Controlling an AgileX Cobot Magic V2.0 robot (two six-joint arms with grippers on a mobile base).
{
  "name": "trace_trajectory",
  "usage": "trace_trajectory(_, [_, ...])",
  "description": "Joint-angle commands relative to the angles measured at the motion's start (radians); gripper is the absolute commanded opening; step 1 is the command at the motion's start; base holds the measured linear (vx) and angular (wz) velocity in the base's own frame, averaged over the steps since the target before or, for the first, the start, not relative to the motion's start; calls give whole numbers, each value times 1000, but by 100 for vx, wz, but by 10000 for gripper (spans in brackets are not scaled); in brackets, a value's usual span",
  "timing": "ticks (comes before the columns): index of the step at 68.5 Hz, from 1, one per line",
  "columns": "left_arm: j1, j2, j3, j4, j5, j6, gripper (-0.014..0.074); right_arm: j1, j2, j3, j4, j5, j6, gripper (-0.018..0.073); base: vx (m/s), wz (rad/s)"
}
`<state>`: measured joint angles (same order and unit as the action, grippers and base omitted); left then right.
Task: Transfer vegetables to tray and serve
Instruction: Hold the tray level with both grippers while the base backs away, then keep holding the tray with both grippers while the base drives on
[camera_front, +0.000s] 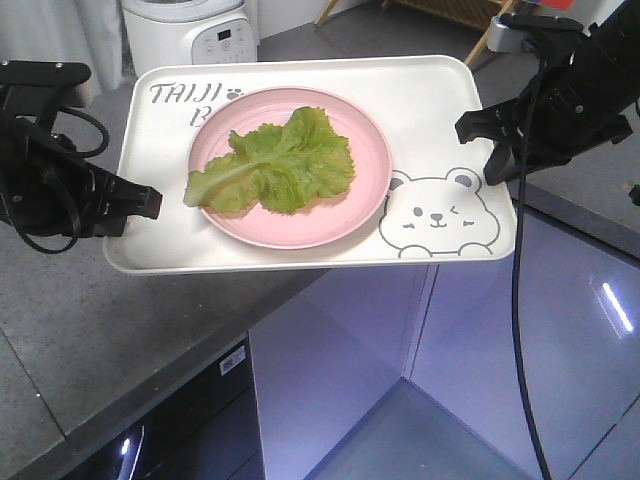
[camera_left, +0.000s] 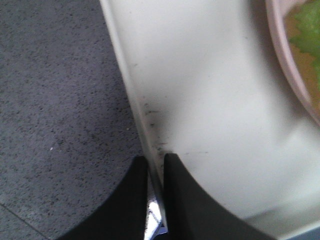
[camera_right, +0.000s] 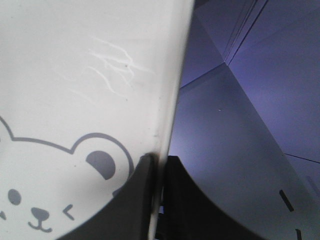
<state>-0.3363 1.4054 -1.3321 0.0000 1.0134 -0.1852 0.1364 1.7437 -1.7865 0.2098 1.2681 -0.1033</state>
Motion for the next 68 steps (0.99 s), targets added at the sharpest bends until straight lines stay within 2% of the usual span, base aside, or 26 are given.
trace_trajectory(1, [-19,-36,-33,-50,-82,16,-6,11,-54,-29,62,14,-25,-6,-1,-26])
trace_trajectory(68, [-19,-36,-33,-50,-82,16,-6,11,-54,-29,62,14,-25,-6,0,-27])
